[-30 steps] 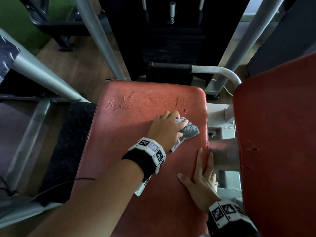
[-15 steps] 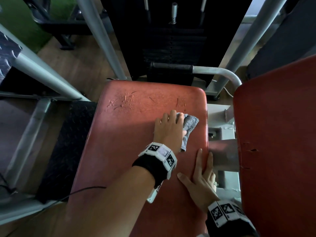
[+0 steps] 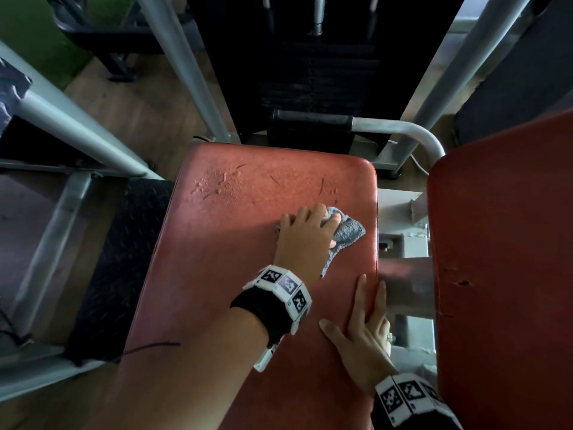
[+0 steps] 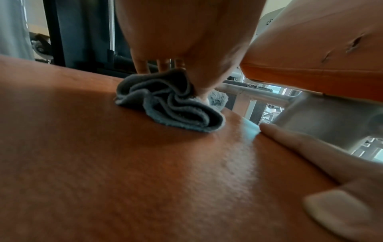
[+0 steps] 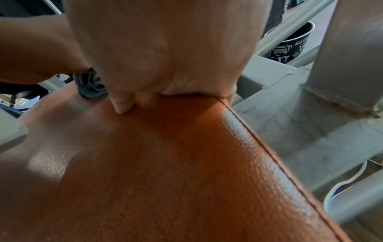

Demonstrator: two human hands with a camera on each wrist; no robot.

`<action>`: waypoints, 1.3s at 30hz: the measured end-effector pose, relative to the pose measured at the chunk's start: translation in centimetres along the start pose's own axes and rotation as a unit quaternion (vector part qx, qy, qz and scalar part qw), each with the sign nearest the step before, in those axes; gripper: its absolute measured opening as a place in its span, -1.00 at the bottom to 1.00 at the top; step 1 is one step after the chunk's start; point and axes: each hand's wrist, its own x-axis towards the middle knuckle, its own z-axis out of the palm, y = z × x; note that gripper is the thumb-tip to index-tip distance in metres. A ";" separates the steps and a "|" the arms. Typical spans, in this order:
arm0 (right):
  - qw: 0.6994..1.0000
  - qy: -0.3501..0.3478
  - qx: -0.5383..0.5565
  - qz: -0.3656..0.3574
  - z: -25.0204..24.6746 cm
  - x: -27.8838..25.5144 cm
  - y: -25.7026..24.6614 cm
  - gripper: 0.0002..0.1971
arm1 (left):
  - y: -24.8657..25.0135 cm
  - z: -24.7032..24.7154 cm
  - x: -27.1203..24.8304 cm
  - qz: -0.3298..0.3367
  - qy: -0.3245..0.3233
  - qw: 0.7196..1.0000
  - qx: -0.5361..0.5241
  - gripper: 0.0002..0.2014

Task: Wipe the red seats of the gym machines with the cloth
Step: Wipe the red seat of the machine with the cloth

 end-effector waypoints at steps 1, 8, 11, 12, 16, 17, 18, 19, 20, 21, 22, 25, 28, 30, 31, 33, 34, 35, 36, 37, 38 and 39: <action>1.000 0.000 -0.002 -0.001 0.0 0.0 0.0 0.04 | 0.3 0.1 -0.1 -0.010 0.007 1.000 0.004 -0.49; 1.000 -0.008 -0.016 0.002 0.0 0.3 0.1 0.06 | 0.3 0.0 2.7 -0.007 0.043 0.998 0.039 -0.59; 1.000 -0.012 -0.017 0.008 0.1 0.2 0.2 0.07 | -0.5 -0.2 4.8 -0.010 0.056 0.998 0.024 -0.64; 1.000 -0.012 -0.015 0.008 0.0 0.3 0.2 0.07 | -0.7 -0.4 5.8 -0.015 0.065 0.998 0.018 -0.67; 1.000 -0.014 -0.013 0.012 0.1 0.3 0.2 0.07 | -1.1 -1.2 9.3 -0.075 0.063 0.995 -0.037 -0.71; 1.000 -0.016 -0.013 0.011 0.0 0.3 0.2 0.06 | -1.0 -1.2 9.8 -0.094 0.059 0.993 -0.050 -0.70; 1.000 -0.017 -0.012 0.009 0.0 0.3 0.2 0.06 | -0.9 -1.1 10.1 -0.107 0.063 0.991 -0.059 -0.69; 1.000 -0.018 -0.011 0.010 0.0 0.4 0.3 0.06 | -0.9 -1.0 10.1 -0.114 0.067 0.989 -0.065 -0.67; 1.000 -0.018 -0.009 0.012 0.0 0.3 0.2 0.06 | -0.8 -1.0 9.8 -0.116 0.069 0.988 -0.075 -0.65; 1.000 -0.019 -0.009 0.012 0.0 0.3 0.2 0.06 | -0.8 -0.9 9.3 -0.116 0.067 0.987 -0.084 -0.63; 1.000 -0.018 -0.010 0.010 0.0 0.3 0.2 0.06 | -0.8 -0.9 8.7 -0.111 0.065 0.988 -0.089 -0.63; 1.000 -0.016 -0.004 0.012 -0.1 0.3 0.2 0.07 | -0.4 -0.7 5.3 -0.087 0.044 0.992 -0.079 -0.56; 1.000 -0.016 -0.004 0.015 -0.1 0.3 0.1 0.06 | 0.3 0.0 0.7 -0.072 0.000 0.994 -0.077 -0.48; 1.000 -0.010 -0.004 0.013 -0.2 0.2 -0.1 0.06 | 0.4 0.3 -1.9 -0.054 -0.014 0.994 -0.097 -0.43; 1.000 -0.008 -0.002 0.015 -0.3 0.2 -0.1 0.06 | 0.4 0.5 -3.0 -0.038 -0.021 0.991 -0.128 -0.40; 1.000 0.000 0.003 0.016 -0.4 -0.1 -0.3 0.07 | -0.1 0.1 -5.3 -0.035 -0.034 0.972 -0.231 -0.34; 1.000 0.005 0.002 0.017 -0.3 -0.1 -0.3 0.07 | -0.8 -0.2 -6.5 -0.041 -0.022 0.965 -0.259 -0.32; 1.000 0.010 -0.003 0.019 -0.3 -0.2 -0.5 0.07 | -1.9 -0.4 -7.8 -0.051 0.009 0.968 -0.247 -0.32; 1.000 0.016 -0.007 0.024 -0.3 -0.3 -0.5 0.06 | -3.3 -0.6 -9.1 -0.073 0.039 0.975 -0.208 -0.31; 0.999 0.020 -0.009 0.029 -0.3 -0.3 -0.6 0.06 | -4.9 -0.5 -10.6 -0.118 0.061 0.977 -0.170 -0.30; 0.999 0.022 -0.006 0.036 -0.3 -0.2 -0.6 0.06 | -6.6 -0.6 -11.9 -0.176 0.073 0.971 -0.146 -0.29; 0.999 0.021 -0.005 0.042 -0.3 -0.1 -0.6 0.06 | -8.0 -0.9 -13.2 -0.239 0.081 0.958 -0.137 -0.26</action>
